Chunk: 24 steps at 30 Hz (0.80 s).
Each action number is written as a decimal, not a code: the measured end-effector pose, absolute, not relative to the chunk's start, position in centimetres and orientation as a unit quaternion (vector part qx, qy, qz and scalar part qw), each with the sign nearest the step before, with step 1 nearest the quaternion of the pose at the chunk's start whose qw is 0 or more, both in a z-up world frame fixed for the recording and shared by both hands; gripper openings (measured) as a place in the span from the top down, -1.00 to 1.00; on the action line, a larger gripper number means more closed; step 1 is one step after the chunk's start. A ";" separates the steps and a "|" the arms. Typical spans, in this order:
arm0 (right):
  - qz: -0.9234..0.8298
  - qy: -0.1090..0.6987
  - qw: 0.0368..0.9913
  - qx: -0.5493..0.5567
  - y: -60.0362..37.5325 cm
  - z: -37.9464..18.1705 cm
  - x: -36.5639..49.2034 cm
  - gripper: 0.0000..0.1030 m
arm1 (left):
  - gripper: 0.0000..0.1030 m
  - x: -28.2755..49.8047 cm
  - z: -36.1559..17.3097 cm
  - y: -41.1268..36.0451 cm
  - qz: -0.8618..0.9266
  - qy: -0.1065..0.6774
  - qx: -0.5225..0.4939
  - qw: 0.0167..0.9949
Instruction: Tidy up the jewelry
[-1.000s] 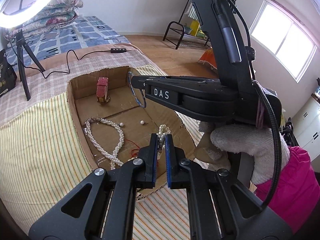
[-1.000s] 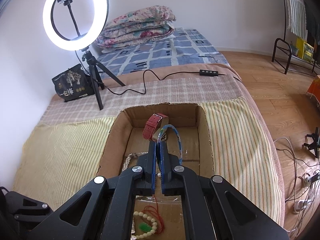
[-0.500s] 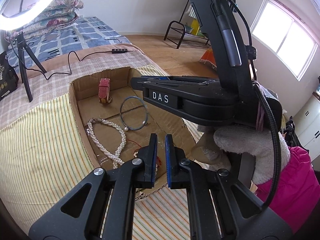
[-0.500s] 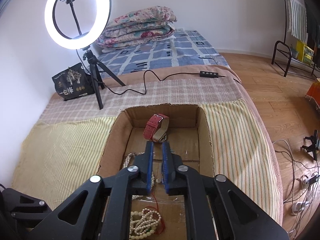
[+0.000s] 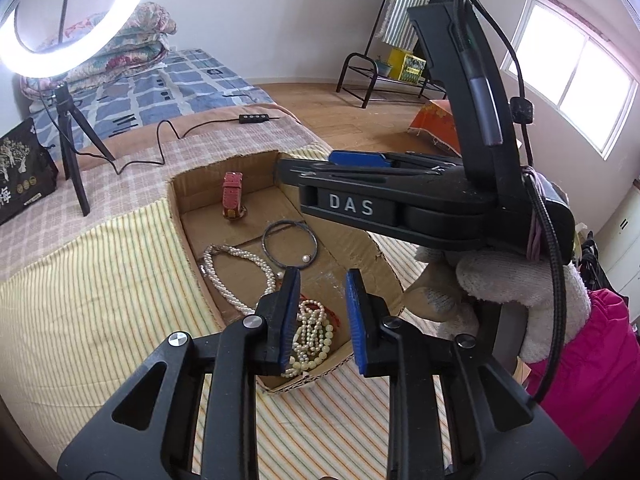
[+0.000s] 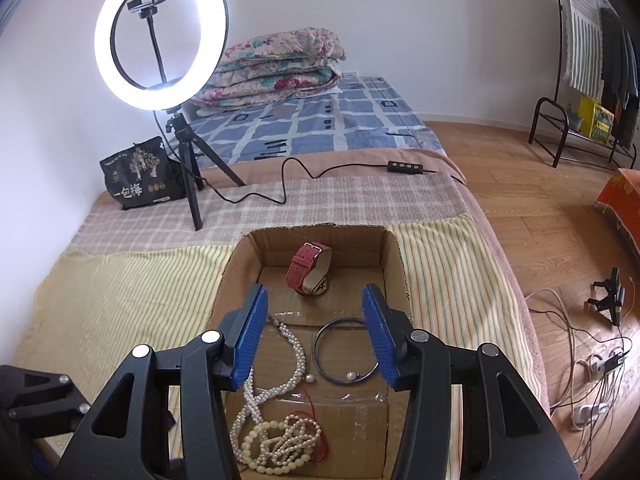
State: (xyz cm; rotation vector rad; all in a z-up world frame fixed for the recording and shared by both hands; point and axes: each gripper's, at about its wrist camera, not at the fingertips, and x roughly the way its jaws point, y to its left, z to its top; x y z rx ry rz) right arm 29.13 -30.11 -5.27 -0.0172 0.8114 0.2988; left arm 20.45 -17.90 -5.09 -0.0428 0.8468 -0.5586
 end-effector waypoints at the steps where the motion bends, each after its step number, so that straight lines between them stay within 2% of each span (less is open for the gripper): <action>1: 0.142 0.392 0.909 -0.010 -30.1 -5.1 29.0 0.01 | 0.57 20.3 -4.9 -17.7 -0.266 0.403 -0.018 0.876; 4: 0.129 0.385 0.914 -0.014 -30.0 -4.4 28.2 -0.13 | 0.57 19.7 -4.3 -17.1 -0.261 0.395 -0.012 0.881; 12: 0.115 0.370 0.921 -0.027 -29.7 -2.7 25.9 -0.15 | 0.56 18.1 -2.7 -14.7 -0.243 0.374 -0.004 0.895; 15: 0.107 0.365 0.924 -0.033 -29.5 -1.9 24.7 -0.27 | 0.55 17.3 -2.0 -13.5 -0.233 0.367 -0.004 0.901; 17: 0.099 0.358 0.928 -0.037 -29.3 -1.4 23.9 -0.34 | 0.28 16.7 -1.5 -12.6 -0.226 0.359 -0.006 0.905; 24: 0.088 0.340 0.935 -0.044 -28.3 0.2 20.5 -0.38 | 0.23 14.3 0.4 -10.4 -0.212 0.333 -0.009 0.919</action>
